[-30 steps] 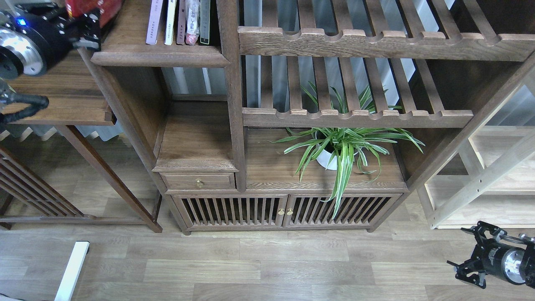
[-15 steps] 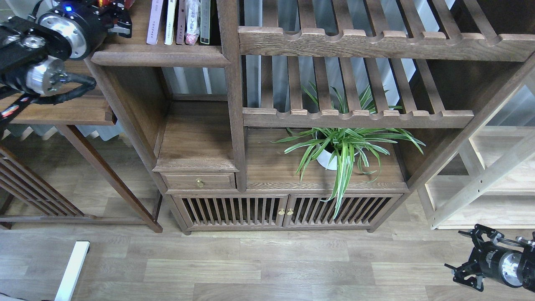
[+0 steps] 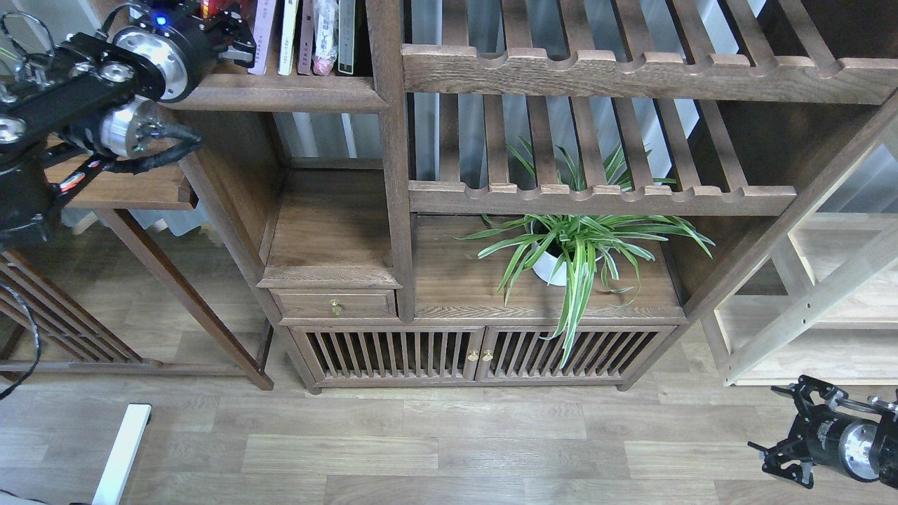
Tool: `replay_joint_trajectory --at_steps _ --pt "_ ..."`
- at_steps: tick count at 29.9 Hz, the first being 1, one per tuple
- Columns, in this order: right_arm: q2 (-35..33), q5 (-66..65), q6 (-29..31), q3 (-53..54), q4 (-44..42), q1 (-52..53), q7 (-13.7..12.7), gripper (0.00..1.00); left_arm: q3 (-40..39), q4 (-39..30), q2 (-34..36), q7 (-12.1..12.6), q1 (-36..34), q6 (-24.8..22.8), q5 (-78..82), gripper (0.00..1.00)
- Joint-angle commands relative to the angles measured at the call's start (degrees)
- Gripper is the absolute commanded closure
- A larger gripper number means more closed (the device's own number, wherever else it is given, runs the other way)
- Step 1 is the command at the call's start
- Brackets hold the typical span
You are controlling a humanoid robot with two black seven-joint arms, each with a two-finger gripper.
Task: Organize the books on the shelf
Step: 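Insert the red book onto the upper shelf with the left gripper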
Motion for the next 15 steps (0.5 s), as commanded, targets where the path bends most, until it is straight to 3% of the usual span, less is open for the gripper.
replay_joint_trajectory --at_steps 1,15 --pt "-0.1 0.0 0.0 0.0 0.0 -0.1 0.0 0.01 1.0 1.2 -0.3 -0.2 -0.3 0.8 0.1 1.0" --pt "0.0 0.0 0.0 0.1 0.0 -0.1 0.0 0.01 3.6 4.7 -3.7 -0.4 -0.2 4.4 0.1 1.0"
